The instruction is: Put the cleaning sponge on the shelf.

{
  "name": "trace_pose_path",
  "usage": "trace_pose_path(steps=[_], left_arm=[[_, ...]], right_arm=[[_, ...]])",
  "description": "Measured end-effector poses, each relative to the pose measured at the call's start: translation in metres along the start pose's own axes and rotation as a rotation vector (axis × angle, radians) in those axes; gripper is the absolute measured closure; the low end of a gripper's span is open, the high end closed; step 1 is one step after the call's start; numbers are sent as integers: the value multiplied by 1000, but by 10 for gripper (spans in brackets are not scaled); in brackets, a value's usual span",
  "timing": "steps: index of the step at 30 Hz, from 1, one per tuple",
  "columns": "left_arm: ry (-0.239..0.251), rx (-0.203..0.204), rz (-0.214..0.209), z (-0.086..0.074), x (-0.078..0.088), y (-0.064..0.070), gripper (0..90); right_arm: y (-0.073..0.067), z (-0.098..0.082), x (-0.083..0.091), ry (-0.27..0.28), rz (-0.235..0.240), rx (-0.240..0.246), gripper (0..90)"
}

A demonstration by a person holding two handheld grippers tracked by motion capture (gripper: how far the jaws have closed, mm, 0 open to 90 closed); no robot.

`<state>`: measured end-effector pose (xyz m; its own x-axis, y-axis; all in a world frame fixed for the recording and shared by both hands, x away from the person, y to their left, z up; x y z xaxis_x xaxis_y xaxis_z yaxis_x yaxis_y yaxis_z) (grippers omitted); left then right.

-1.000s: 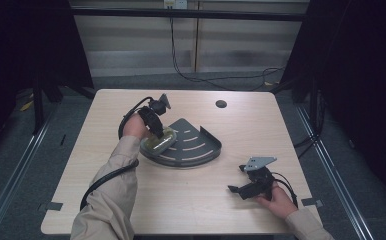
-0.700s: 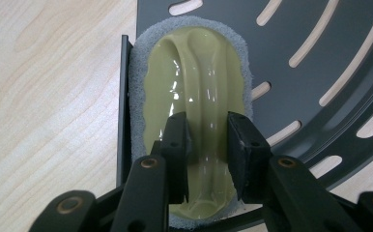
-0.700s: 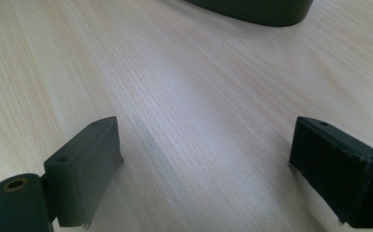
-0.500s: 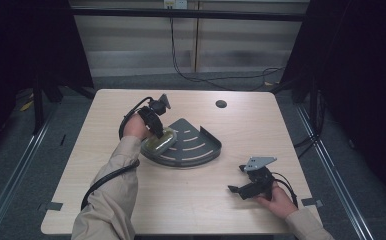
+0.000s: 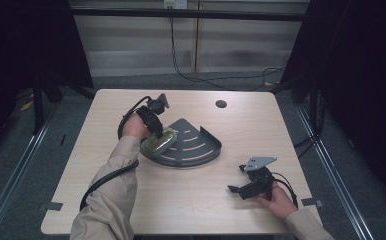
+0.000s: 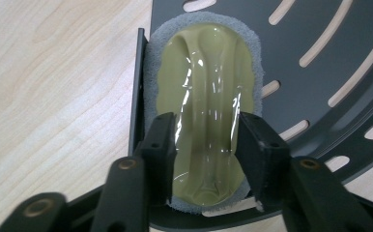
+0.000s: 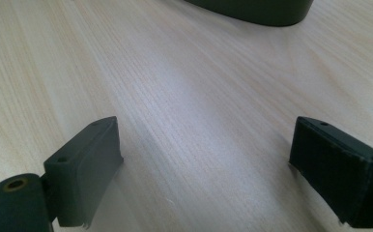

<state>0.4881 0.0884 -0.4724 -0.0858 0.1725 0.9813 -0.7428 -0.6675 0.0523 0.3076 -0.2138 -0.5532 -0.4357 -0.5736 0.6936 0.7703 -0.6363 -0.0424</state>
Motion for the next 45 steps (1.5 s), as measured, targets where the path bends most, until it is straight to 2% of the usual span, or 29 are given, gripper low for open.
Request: trace_pose_path(steps=[3,19,31,45], left_arm=[[8,10,18,0,2,-1,501],[33,68,32,-8,13,-6,289],[42,89,32,-17,21,-6,245],[66,84,28,-30,31,-5,220]], right_arm=[[0,0,0,0,0,1,104],[0,0,0,0,1,1,104],[0,0,0,1,0,1,104],[0,0,0,0,0,1,104]])
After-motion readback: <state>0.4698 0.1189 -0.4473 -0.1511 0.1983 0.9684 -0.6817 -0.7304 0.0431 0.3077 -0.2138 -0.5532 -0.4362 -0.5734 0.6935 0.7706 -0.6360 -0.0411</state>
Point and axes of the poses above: each handheld gripper's, and its own axes: x roughly backward along the jaws, z roughly out of its top, y roughly to its right, the point moved 6 cm from there along -x, roughly forward along the jaws, and after that the axes turned 1 degree about -x, right-handed, at the moved point
